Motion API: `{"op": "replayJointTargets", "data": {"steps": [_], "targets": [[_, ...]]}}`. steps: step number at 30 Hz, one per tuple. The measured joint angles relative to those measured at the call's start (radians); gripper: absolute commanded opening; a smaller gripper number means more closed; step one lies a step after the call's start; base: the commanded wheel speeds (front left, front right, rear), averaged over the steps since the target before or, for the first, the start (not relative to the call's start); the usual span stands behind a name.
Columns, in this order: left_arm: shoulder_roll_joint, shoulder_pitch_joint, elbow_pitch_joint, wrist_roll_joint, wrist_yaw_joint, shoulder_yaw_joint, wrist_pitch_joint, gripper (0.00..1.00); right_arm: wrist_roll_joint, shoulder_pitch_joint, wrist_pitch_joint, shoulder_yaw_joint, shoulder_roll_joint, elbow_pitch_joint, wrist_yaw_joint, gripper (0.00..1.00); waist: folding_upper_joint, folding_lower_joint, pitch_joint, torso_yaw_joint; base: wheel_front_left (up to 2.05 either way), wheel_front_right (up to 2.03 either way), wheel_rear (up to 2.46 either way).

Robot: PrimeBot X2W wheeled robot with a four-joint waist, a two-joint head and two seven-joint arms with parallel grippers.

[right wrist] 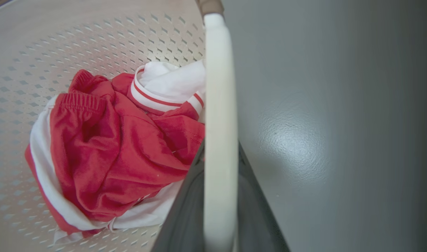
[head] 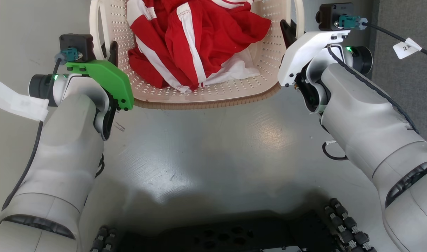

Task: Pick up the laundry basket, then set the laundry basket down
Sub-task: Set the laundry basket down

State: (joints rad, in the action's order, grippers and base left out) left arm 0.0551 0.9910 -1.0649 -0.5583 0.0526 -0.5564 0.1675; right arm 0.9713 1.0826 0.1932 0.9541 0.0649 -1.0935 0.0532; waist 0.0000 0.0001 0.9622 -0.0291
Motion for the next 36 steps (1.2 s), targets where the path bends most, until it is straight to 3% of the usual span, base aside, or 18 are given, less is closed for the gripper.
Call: {"op": "replayJointTargets", "data": {"steps": [5, 6, 7, 12, 14, 15, 16, 17, 19, 36], "targets": [[-0.002, 0.003, -0.013, 0.0, 0.001, -0.002, 0.002, 0.0, 0.005, 0.0, 0.003, 0.005, 0.0, -0.005, -0.002, 0.0, 0.0, -0.0001, 0.003, 0.001, 0.0, 0.0, 0.0], [-0.003, 0.004, -0.016, 0.0, 0.001, -0.002, 0.002, 0.0, 0.005, 0.0, 0.005, 0.006, 0.0, -0.006, -0.002, 0.03, 0.0, -0.0001, 0.003, 0.002, 0.0, 0.0, 0.0], [-0.004, 0.004, -0.02, 0.0, 0.001, -0.001, 0.003, 0.0, 0.005, 0.0, 0.005, 0.008, 0.0, -0.007, -0.002, 0.14, 0.0, -0.0001, 0.003, 0.002, 0.0, 0.0, 0.0], [-0.007, 0.005, -0.034, 0.0, 0.002, -0.001, 0.005, 0.21, 0.005, 0.0, 0.007, 0.017, -0.001, -0.012, -0.003, 0.25, 0.0, -0.0001, 0.001, 0.003, 0.0, 0.0, 0.0], [-0.006, 0.006, -0.044, 0.0, 0.002, -0.002, 0.005, 0.23, 0.006, 0.003, 0.009, 0.018, 0.0, -0.013, -0.004, 0.31, 0.0, -0.0001, -0.001, 0.003, 0.0, 0.0, 0.0], [-0.006, 0.007, -0.049, 0.0, 0.005, -0.002, 0.003, 0.37, 0.007, 0.006, 0.009, 0.018, 0.0, -0.013, -0.008, 0.43, 0.0, -0.0001, -0.001, 0.003, 0.0, 0.0, 0.0], [-0.006, 0.008, -0.052, 0.0, 0.008, -0.002, 0.002, 0.44, 0.007, 0.009, 0.009, 0.018, 0.0, -0.013, -0.009, 0.51, 0.0, -0.0001, -0.001, 0.003, 0.0, 0.0, 0.0], [-0.008, 0.009, -0.054, 0.0, 0.009, -0.003, 0.002, 0.67, 0.007, 0.016, 0.009, 0.019, -0.002, -0.013, -0.009, 1.0, 0.0, -0.0001, -0.002, 0.003, 0.0, 0.0, 0.0], [-0.008, 0.011, -0.057, 0.0, 0.01, -0.003, 0.002, 1.0, 0.008, 0.017, 0.01, 0.02, -0.002, -0.014, -0.009, 1.0, 0.0, -0.0001, -0.003, 0.004, 0.0, 0.0, 0.0], [-0.004, 0.017, -0.094, 0.0, 0.009, -0.001, 0.044, 1.0, 0.016, 0.014, 0.036, 0.03, -0.002, -0.04, -0.009, 1.0, 0.0, -0.0001, -0.077, -0.003, 0.0, 0.0, 0.0]]}}
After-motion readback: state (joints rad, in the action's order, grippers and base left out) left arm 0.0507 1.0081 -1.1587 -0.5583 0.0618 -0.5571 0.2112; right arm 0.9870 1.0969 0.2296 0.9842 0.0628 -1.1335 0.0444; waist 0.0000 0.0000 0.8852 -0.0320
